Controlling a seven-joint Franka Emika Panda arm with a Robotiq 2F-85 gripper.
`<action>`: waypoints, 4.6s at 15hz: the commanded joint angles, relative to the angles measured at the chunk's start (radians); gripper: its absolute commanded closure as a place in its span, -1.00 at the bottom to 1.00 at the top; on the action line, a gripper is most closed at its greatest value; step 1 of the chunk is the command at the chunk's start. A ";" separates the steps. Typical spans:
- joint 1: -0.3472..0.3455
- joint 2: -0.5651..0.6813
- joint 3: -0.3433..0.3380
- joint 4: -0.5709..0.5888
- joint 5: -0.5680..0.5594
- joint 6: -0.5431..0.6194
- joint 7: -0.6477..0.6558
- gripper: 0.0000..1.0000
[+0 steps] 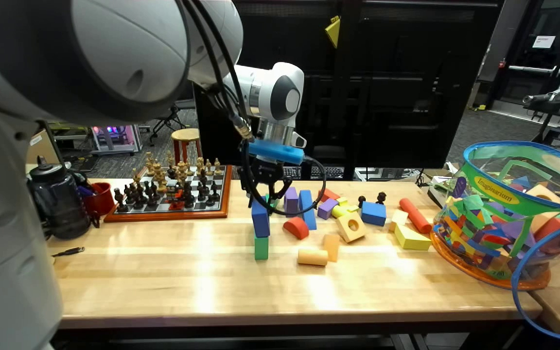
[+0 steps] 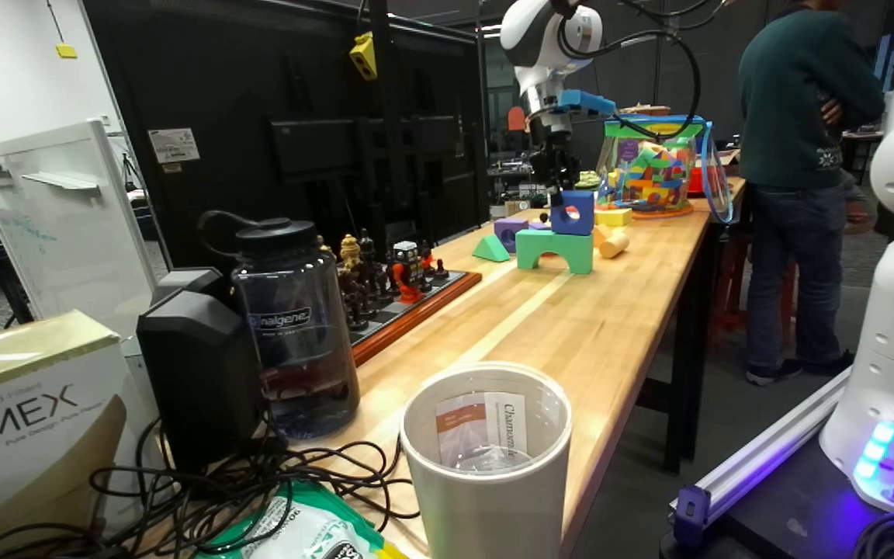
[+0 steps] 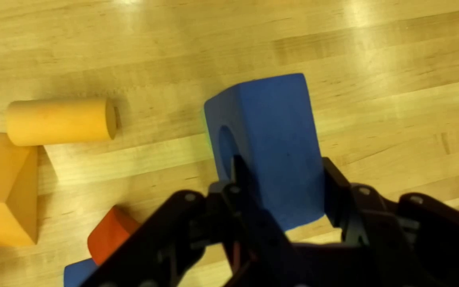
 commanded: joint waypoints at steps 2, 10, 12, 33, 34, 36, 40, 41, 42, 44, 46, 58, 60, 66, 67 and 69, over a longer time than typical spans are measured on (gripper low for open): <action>0.009 -0.022 0.006 -0.021 0.003 0.006 0.022 0.61; 0.011 -0.024 0.005 -0.024 0.009 0.008 0.026 0.61; 0.009 -0.025 0.004 -0.025 0.010 0.009 0.024 0.61; 0.010 0.000 0.004 -0.004 0.000 -0.001 0.017 -0.87; 0.010 0.000 0.004 -0.004 0.000 -0.001 0.016 -0.87; 0.010 0.000 0.004 -0.004 0.000 -0.001 0.016 -0.87; 0.010 0.003 0.004 -0.001 -0.001 -0.005 0.016 -0.97; 0.010 0.002 0.005 -0.002 -0.002 -0.005 0.010 -0.97; 0.010 0.000 0.005 -0.004 -0.004 -0.005 0.007 -1.00; 0.009 -0.006 0.004 -0.009 -0.005 -0.003 0.009 -1.00; 0.009 -0.016 0.003 -0.014 -0.007 -0.005 0.011 -1.00; 0.009 -0.114 -0.003 -0.047 -0.037 -0.009 0.034 -1.00; 0.013 -0.121 -0.001 -0.043 -0.058 -0.010 0.040 -1.00; 0.035 -0.066 0.017 0.049 -0.116 -0.071 0.087 -1.00; 0.040 -0.052 0.022 0.070 -0.123 -0.089 0.098 -1.00; 0.052 -0.024 0.032 0.114 -0.138 -0.125 0.114 -1.00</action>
